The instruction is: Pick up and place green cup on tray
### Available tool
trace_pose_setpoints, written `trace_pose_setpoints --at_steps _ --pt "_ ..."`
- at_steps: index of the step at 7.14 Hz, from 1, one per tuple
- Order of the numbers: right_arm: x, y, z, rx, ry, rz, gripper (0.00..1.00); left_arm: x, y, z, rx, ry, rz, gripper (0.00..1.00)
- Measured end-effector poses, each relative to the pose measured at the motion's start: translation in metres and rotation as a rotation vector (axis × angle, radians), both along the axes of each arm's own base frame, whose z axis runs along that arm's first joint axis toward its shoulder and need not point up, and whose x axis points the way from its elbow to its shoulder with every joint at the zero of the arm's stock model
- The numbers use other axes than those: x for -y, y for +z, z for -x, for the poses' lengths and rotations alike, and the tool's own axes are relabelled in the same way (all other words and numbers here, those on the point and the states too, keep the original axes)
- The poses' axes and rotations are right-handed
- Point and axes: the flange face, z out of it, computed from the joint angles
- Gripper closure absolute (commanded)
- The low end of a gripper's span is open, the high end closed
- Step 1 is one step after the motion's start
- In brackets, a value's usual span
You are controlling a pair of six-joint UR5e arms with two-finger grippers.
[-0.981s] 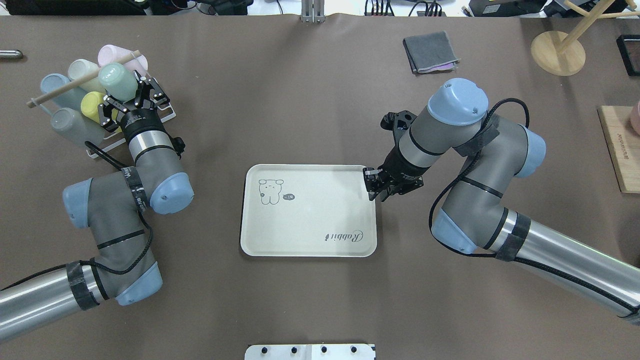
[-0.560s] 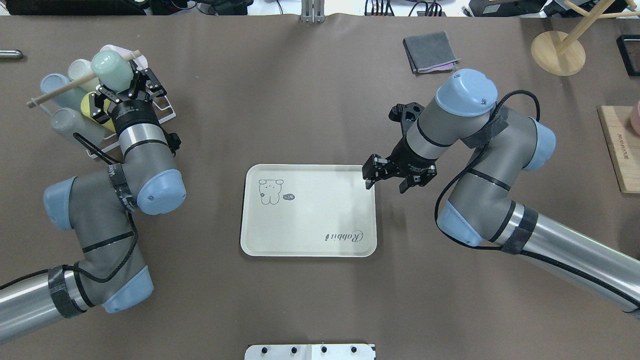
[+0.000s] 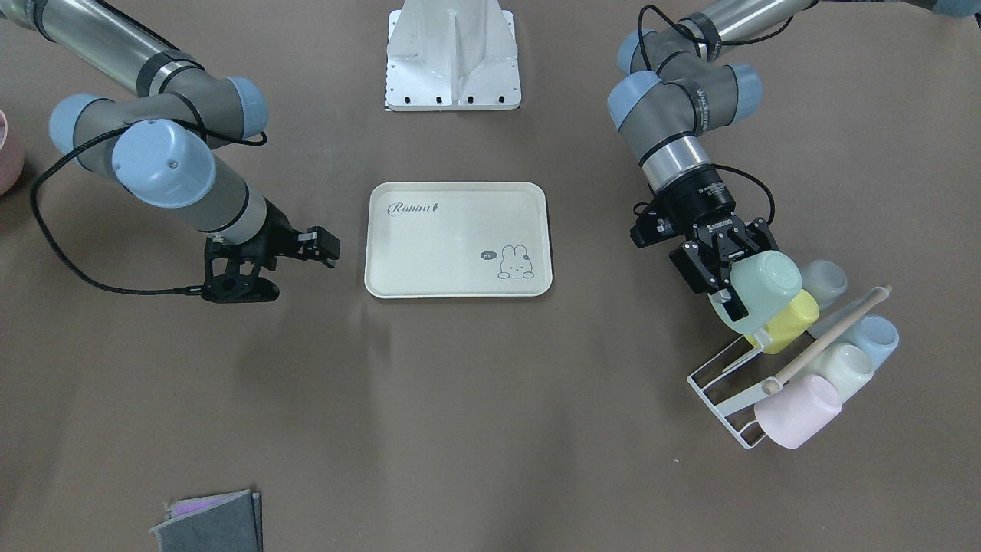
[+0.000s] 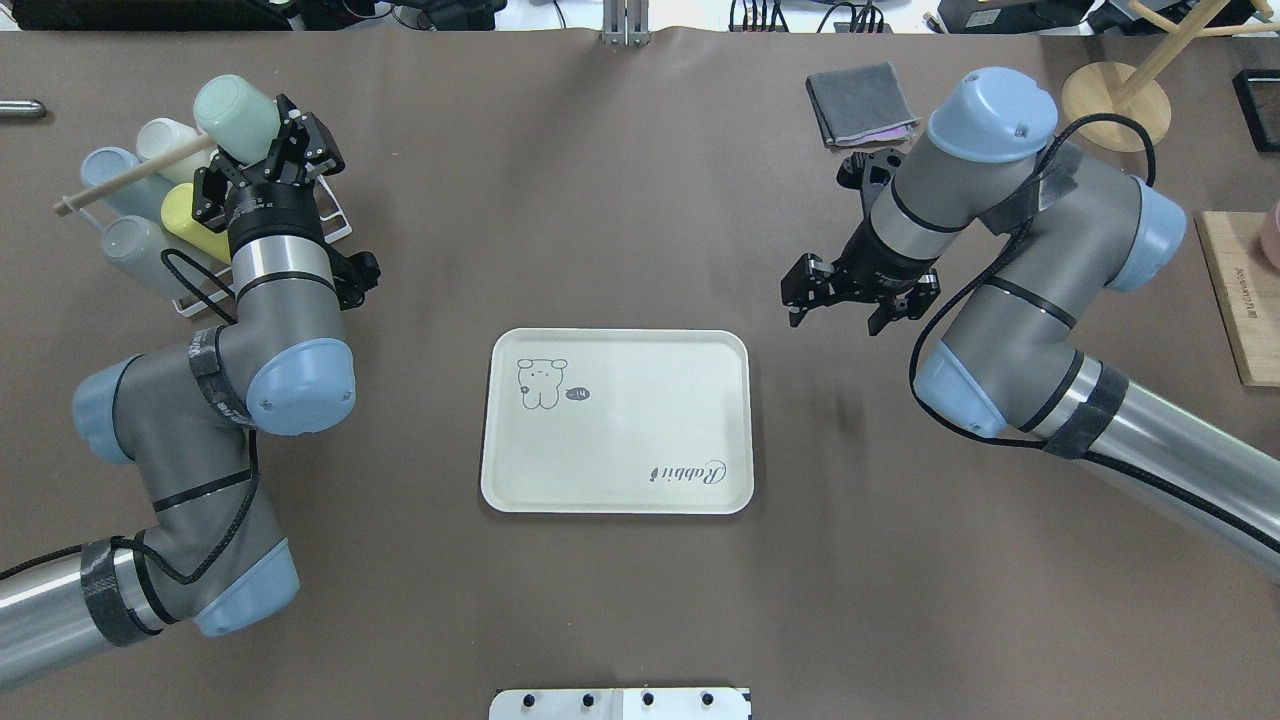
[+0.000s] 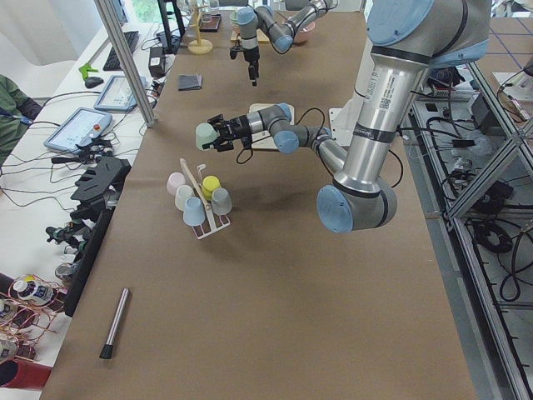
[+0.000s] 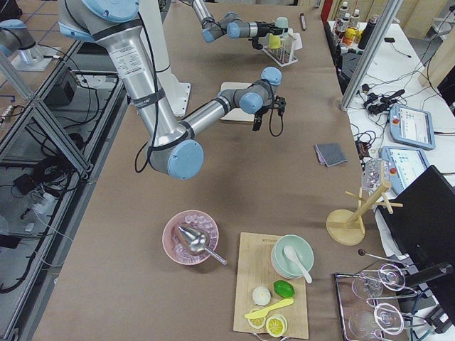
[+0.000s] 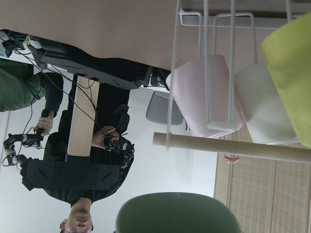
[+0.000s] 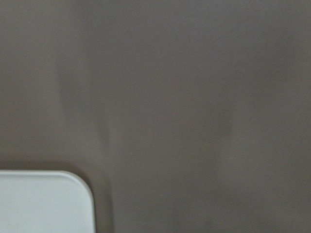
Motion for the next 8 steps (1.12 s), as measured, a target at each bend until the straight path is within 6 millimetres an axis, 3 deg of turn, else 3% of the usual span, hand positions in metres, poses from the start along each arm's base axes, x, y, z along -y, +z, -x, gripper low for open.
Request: trace_pose_setpoints --at_steps 2,4,6,8 --pt "0.024 0.036 -0.073 -0.046 0.019 -0.04 0.02 -0.014 -0.028 0.006 -0.148 0.053 -0.077 0.53" --pt "0.041 0.076 -0.154 -0.107 -0.003 -0.076 0.02 -0.028 -0.048 0.011 -0.33 0.192 -0.123 0.56" --pt "0.033 0.113 -0.232 -0.169 -0.055 -0.095 0.02 -0.047 -0.046 0.01 -0.545 0.419 -0.156 0.64" --pt "0.004 0.164 -0.309 -0.193 -0.062 -0.104 0.02 -0.062 -0.052 0.001 -0.74 0.611 -0.136 0.85"
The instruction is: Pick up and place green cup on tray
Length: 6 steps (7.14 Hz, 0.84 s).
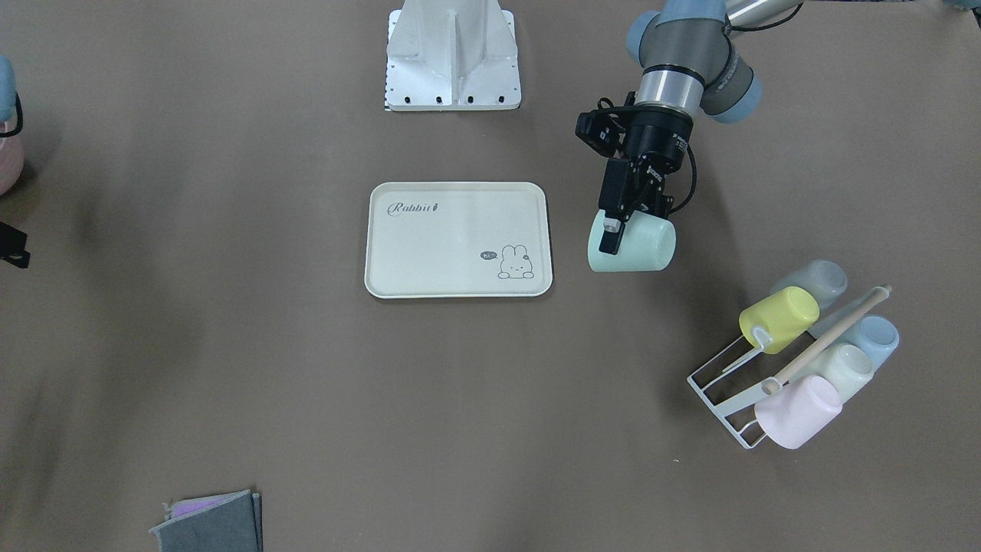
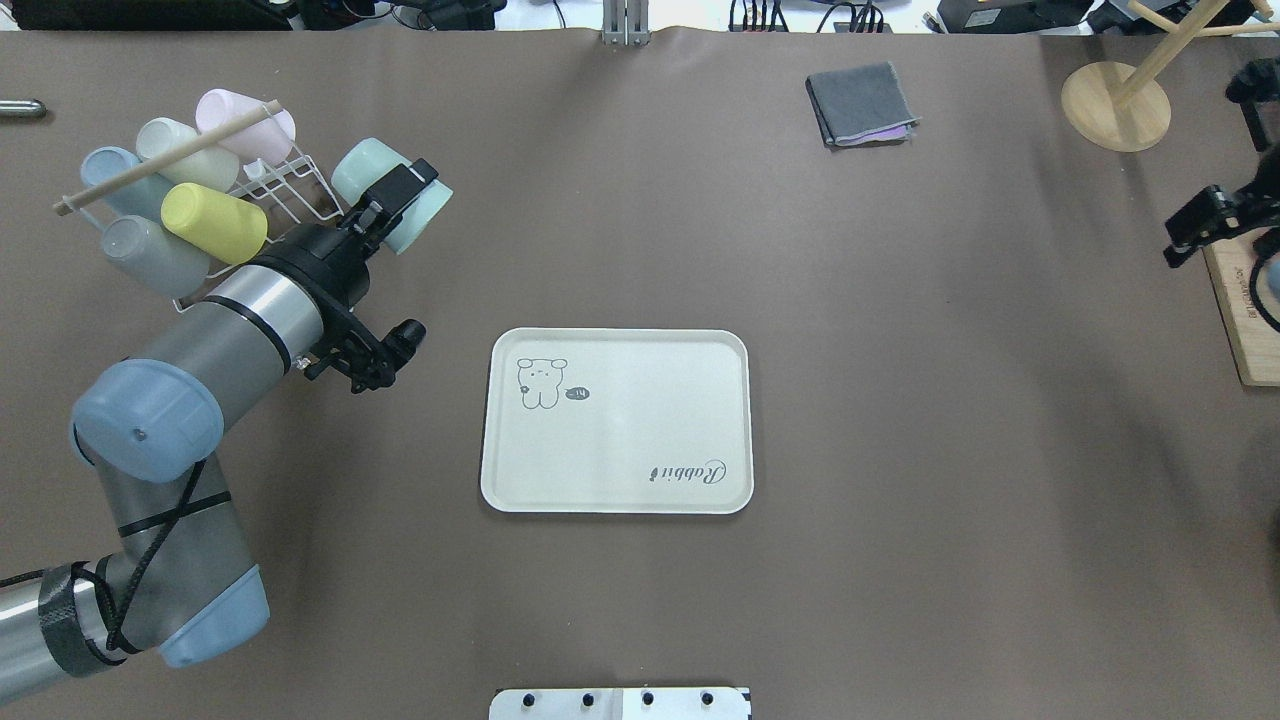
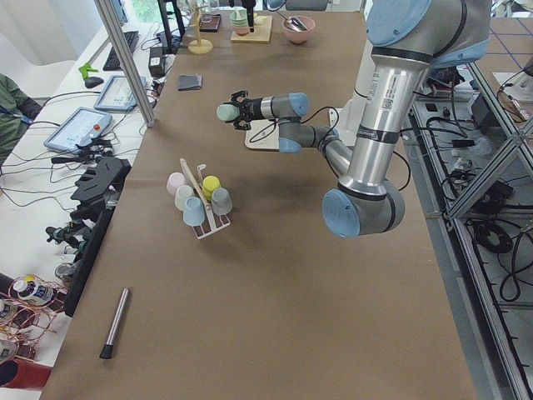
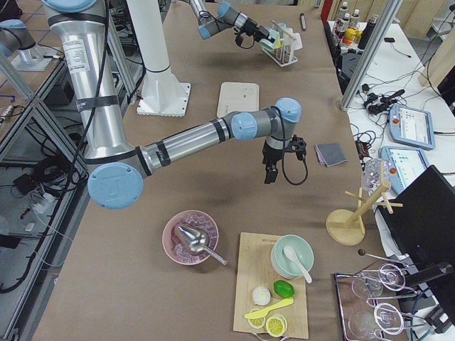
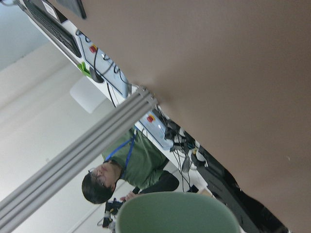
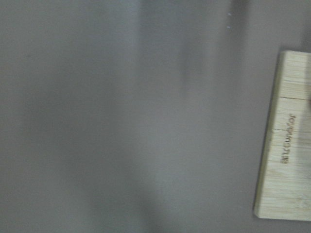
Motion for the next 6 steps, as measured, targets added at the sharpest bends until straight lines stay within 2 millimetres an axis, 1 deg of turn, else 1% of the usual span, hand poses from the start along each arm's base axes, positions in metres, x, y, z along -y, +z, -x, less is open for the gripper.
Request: trace_pose_setpoints --at_steps 1,2,3,4,5,6 --pt "-0.017 0.03 -0.041 -0.007 -0.004 -0.005 0.02 -0.007 -0.004 -0.005 -0.116 0.096 0.046 0.9" --pt "-0.036 0.059 -0.079 -0.012 -0.02 -0.019 0.02 -0.014 -0.006 -0.009 -0.235 0.184 0.115 0.92" --pt "-0.051 0.079 -0.111 -0.013 -0.017 -0.026 0.02 -0.02 -0.009 -0.013 -0.337 0.249 0.185 0.95" --pt "-0.064 0.097 -0.137 -0.016 -0.017 -0.032 0.02 -0.026 -0.014 -0.02 -0.435 0.319 0.267 0.95" --pt "-0.071 0.111 -0.153 -0.019 -0.029 -0.04 0.01 -0.034 -0.022 -0.032 -0.548 0.411 0.383 0.99" --pt "-0.074 0.118 -0.161 -0.023 -0.032 -0.04 0.01 -0.042 -0.027 -0.048 -0.659 0.503 0.505 1.0"
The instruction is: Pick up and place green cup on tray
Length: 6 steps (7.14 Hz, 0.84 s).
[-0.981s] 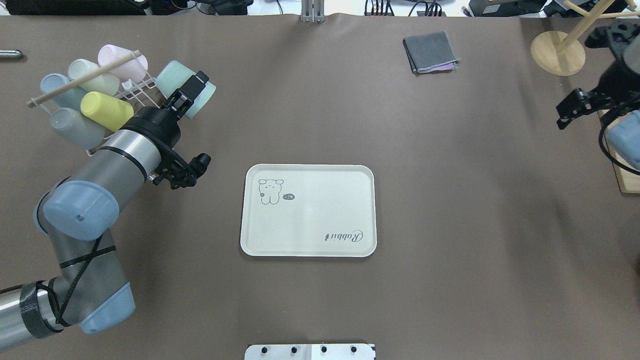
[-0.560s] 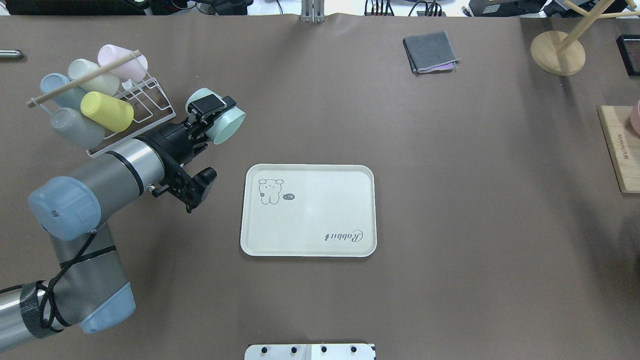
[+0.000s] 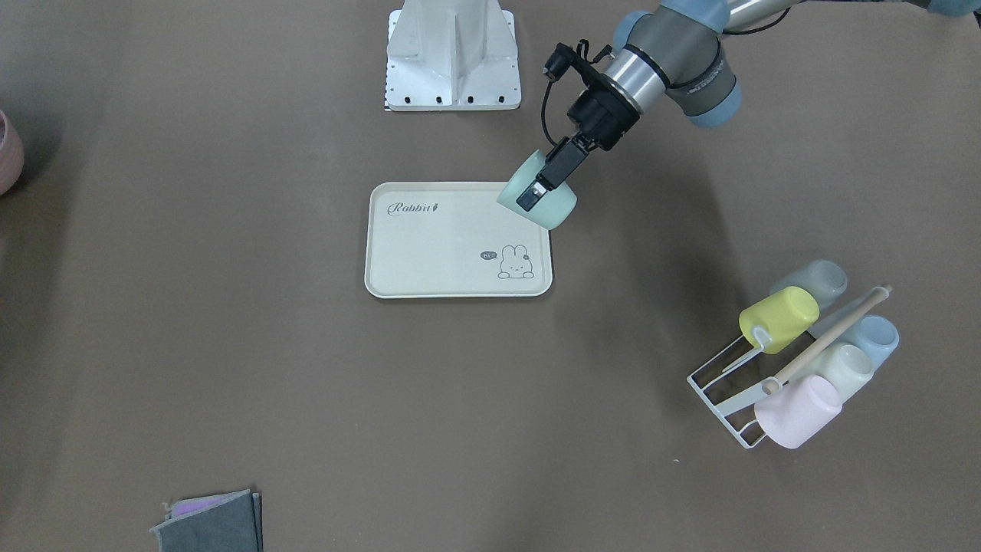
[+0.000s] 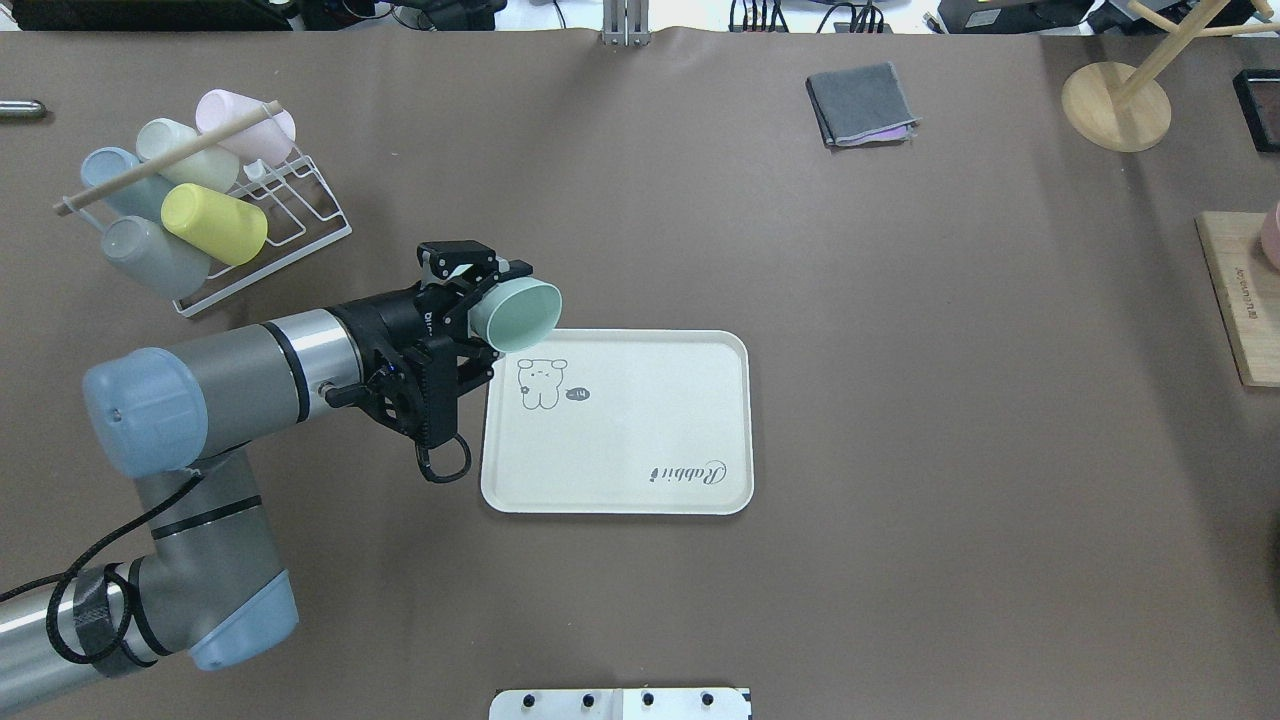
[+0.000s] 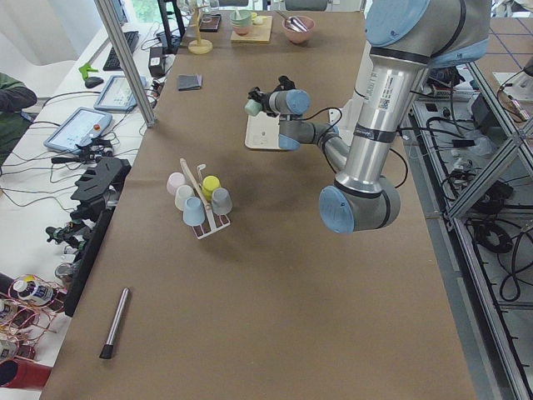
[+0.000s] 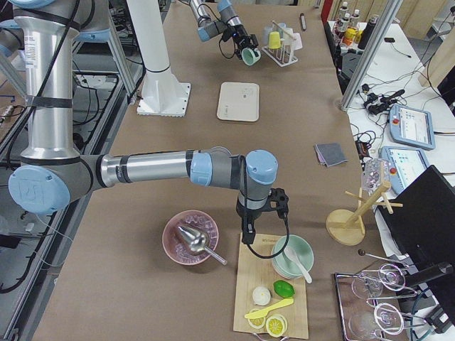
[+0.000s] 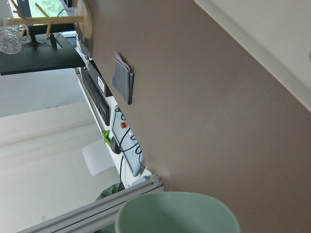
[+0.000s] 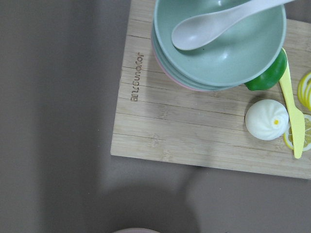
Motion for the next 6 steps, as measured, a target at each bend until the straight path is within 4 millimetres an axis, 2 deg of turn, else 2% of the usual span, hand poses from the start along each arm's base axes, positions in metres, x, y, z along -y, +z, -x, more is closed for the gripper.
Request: trace_pose_setpoints --at_steps 1,3,6 --pt "-0.001 0.003 -0.003 -0.003 0.0 0.0 0.0 -0.005 0.002 -0.021 -0.105 0.099 0.111 1.0" --pt "-0.001 0.005 -0.007 -0.004 0.007 0.001 0.0 -0.002 0.013 -0.069 -0.282 0.268 0.319 1.0" --pt "-0.001 0.008 -0.01 -0.028 0.013 0.009 0.0 0.001 0.023 -0.113 -0.448 0.409 0.57 1.0"
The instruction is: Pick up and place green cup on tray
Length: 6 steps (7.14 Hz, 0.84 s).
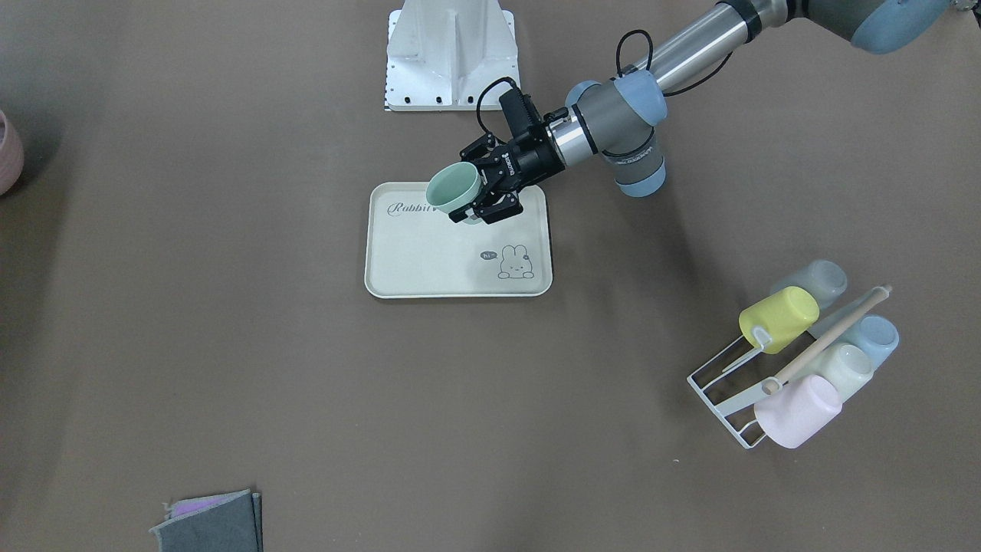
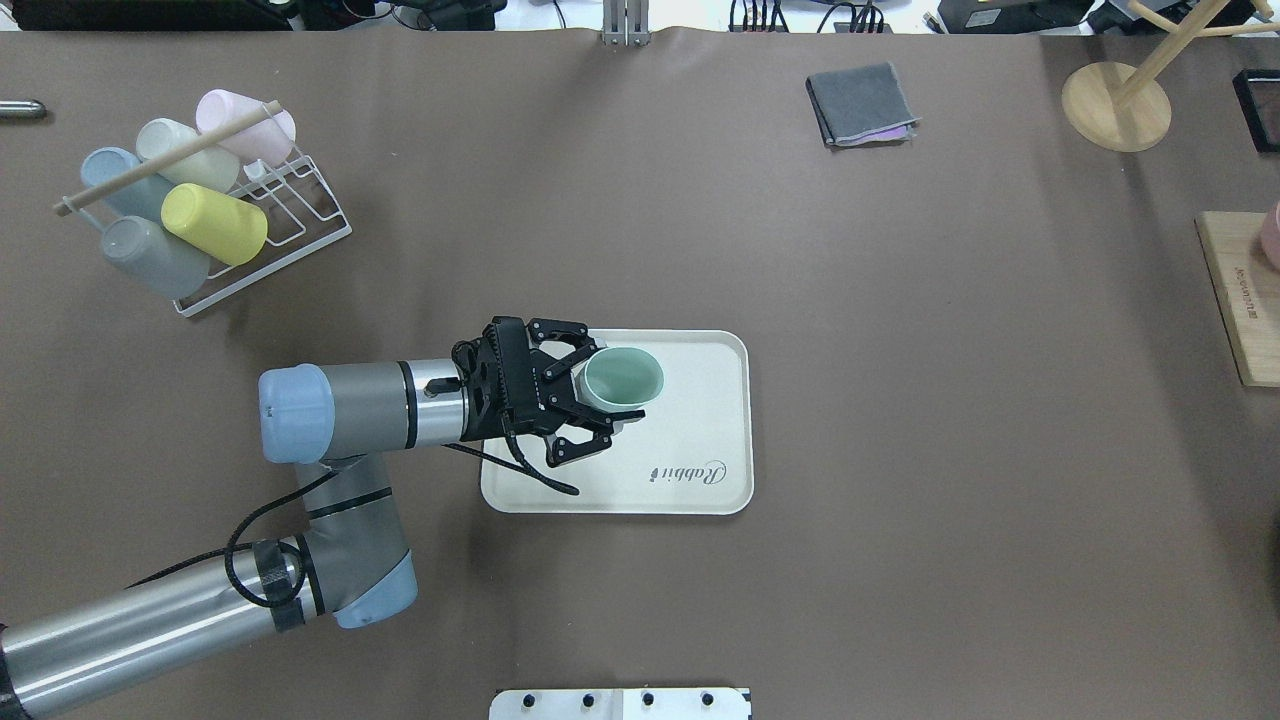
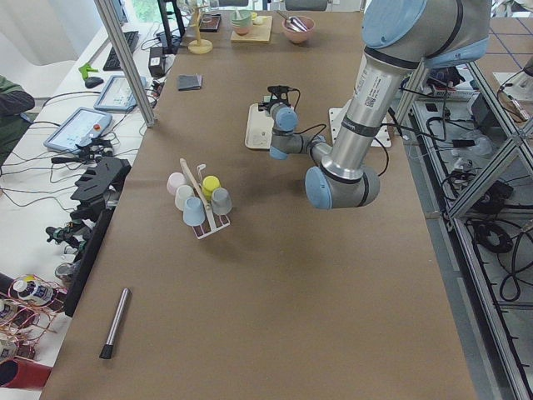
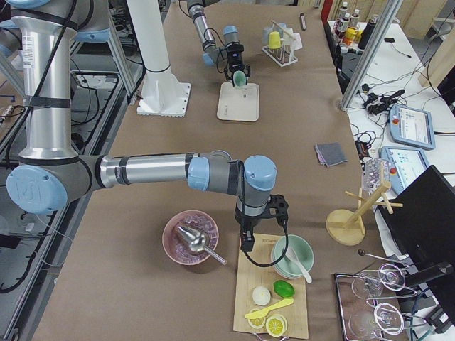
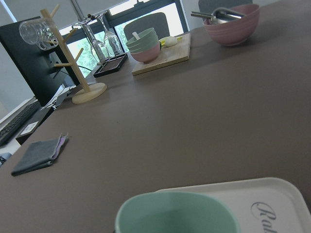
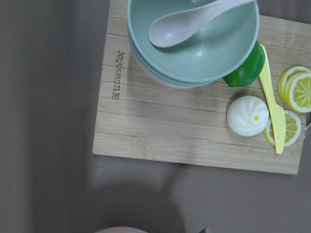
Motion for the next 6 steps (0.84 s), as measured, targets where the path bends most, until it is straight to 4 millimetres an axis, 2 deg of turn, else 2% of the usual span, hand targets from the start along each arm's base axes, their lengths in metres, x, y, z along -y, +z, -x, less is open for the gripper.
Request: trace_pose_setpoints --at_steps 3,6 --pt "0.001 0.004 -0.001 -0.026 -0.004 0.012 0.0 0.002 -0.003 -0.027 -0.039 0.05 0.156 1.0" --pt "0.004 -0.001 0.001 -0.011 -0.007 -0.005 0.0 0.006 0.006 -0.037 -0.025 0.037 0.22 1.0"
